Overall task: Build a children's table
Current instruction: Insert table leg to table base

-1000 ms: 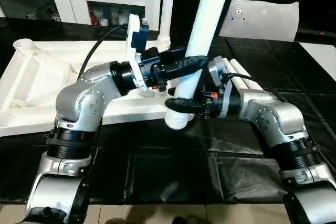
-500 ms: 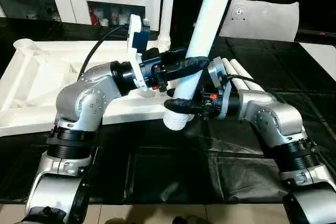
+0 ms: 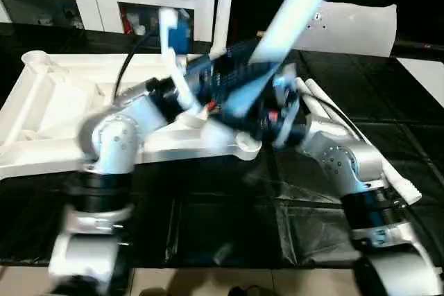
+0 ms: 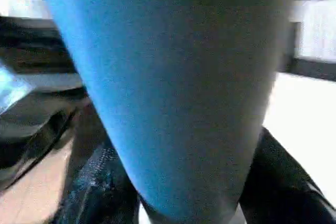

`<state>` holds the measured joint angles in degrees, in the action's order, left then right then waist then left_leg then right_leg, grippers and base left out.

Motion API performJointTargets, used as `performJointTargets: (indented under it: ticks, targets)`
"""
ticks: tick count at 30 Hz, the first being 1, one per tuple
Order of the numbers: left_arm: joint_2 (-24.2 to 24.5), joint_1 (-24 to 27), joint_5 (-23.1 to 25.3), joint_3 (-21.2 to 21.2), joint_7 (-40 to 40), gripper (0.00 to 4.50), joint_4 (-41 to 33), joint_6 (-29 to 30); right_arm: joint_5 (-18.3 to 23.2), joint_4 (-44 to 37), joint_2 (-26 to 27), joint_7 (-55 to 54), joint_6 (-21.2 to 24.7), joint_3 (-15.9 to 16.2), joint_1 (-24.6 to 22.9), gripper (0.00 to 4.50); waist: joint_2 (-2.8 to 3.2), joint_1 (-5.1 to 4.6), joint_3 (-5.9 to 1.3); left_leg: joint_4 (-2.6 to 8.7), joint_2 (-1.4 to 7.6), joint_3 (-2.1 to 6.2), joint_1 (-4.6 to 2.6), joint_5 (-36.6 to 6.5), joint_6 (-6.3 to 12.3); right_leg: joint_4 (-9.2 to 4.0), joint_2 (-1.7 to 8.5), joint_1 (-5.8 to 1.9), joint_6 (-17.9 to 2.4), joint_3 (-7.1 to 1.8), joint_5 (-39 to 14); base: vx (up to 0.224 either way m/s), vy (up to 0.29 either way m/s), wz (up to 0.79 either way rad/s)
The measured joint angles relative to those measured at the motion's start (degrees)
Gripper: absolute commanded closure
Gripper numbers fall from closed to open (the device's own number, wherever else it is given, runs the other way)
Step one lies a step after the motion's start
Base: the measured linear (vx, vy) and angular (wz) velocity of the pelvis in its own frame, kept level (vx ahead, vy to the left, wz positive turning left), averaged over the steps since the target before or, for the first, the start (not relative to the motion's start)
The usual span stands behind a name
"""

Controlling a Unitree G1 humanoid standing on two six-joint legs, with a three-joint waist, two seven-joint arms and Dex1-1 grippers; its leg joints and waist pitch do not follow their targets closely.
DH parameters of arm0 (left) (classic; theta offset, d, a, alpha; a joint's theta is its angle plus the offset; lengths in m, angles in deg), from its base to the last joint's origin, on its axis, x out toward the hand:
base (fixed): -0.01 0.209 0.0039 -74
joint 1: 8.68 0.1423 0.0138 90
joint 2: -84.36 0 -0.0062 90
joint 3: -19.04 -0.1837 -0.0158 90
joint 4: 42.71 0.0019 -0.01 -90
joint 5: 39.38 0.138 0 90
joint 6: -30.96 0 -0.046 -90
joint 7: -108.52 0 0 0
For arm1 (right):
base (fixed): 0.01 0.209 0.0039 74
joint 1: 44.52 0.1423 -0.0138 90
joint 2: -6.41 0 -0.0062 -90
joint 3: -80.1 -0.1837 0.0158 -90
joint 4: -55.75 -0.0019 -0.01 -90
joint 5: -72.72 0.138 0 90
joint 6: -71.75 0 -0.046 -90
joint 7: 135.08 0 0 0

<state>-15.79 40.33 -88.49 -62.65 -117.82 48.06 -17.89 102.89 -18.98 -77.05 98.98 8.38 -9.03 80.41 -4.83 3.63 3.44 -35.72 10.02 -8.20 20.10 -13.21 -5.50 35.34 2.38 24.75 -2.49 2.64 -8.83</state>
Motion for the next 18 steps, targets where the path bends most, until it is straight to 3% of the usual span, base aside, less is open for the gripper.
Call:
performJointTargets:
  ticks: [3, 7, 11, 13, 18]
  targets:
    - [-0.62, -0.34, -2.57, 2.82, 1.97, 0.48, 0.0, -0.48, 1.11, 0.73, 0.52, -2.19, 0.06, -1.83, -1.93, 2.57, 0.01, -0.14, 0.0, 0.0, 0.0, 0.01, -0.01, 0.01, 0.01, 0.01, -0.01, 0.01, 0.01, 0.01, 0.0, 0.0, 0.0, 0.0]
    - [-0.84, -0.62, -0.95, 5.35, 5.11, 0.25, 0.27, -4.26, 0.58, 0.71, 1.67, -5.21, -1.64, -2.73, -3.5, 2.58, 0.02, -0.56, 0.01, 0.01, 0.05, 0.02, -0.01, 0.01, 0.0, 0.0, -0.05, 0.02, 0.04, 0.04, -0.01, 0.0, 0.0, 0.0]
    - [4.45, -0.46, 10.02, 1.7, 8.18, 0.0, 4.72, -8.23, -5.31, 0.59, -0.51, -5.76, -6.24, -0.45, -4.11, 2.59, 0.05, -0.46, -0.01, 0.01, 0.05, 0.05, 0.01, 0.07, -0.01, -0.09, -0.06, 0.01, 0.41, 0.05, -0.09, 0.0, 0.0, 0.0]
    - [7.23, -0.32, 16.65, -2.78, 10.35, 0.0, 6.94, -10.08, -6.34, 0.39, -0.93, -5.79, -6.91, 0.54, -5.21, 2.59, 0.05, -0.43, -0.01, 0.01, 0.05, 0.06, 0.01, 0.07, 0.01, -0.12, -0.05, 0.0, 0.43, 0.04, -0.07, 0.0, 0.0, 0.0]
    - [6.87, 0.02, 24.79, -10.53, 12.84, 0.0, 7.93, -12.53, -9.92, 0.4, -0.89, -6.05, -7.73, 4.75, -5.92, 2.59, 0.05, -0.23, -0.01, 0.01, 0.04, 0.05, 0.09, 0.07, 0.02, -0.14, -0.02, 0.03, 0.16, 0.05, 0.09, 0.0, 0.0, 0.0]
